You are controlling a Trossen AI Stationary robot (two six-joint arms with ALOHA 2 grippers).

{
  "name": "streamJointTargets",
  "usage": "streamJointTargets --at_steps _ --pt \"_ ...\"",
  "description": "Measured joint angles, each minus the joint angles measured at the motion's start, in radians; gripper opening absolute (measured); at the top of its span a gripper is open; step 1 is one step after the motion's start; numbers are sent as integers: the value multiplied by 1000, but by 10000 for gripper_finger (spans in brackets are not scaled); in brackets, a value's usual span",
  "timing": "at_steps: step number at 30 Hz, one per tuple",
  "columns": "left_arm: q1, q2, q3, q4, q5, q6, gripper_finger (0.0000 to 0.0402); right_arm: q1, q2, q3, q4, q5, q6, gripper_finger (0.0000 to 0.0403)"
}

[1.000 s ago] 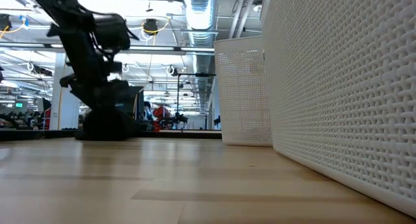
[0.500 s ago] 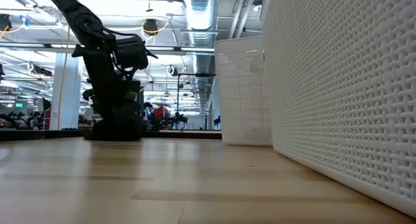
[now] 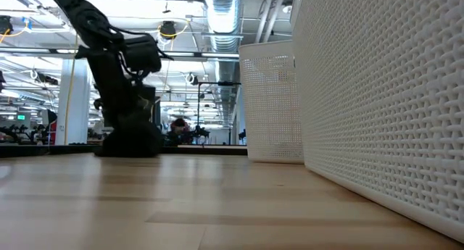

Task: Sort clothes
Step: Put the black shirt into the bottom white laundry bin

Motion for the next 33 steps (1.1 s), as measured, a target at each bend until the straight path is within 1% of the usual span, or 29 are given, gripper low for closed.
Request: streamJointTargets --at_steps 3,7,9,13,19,25,29,31,33 --pt "-30 -80 -3 -5 44 6 92 15 0 0 17 0 -9 258" --pt "-69 -232 -4 -22 108 1 89 39 0 0 74 2 -54 258" --pt "-86 -320 -2 -14 118 1 79 56 0 0 119 1 -90 258" --pt "-115 -489 1 -8 130 -1 77 93 0 0 221 1 -171 258" --pt "-158 -683 2 -3 145 -6 77 156 14 0 414 -5 -350 258" --pt "-198 -791 3 47 174 -17 77 211 104 0 598 -10 -619 258" --pt "-224 -827 4 117 238 -25 77 219 192 0 731 -8 -787 258" --pt "-236 -835 5 157 275 -28 77 219 234 0 803 8 -869 258" --pt "-249 -838 6 186 308 -37 76 219 269 0 870 59 -964 258"
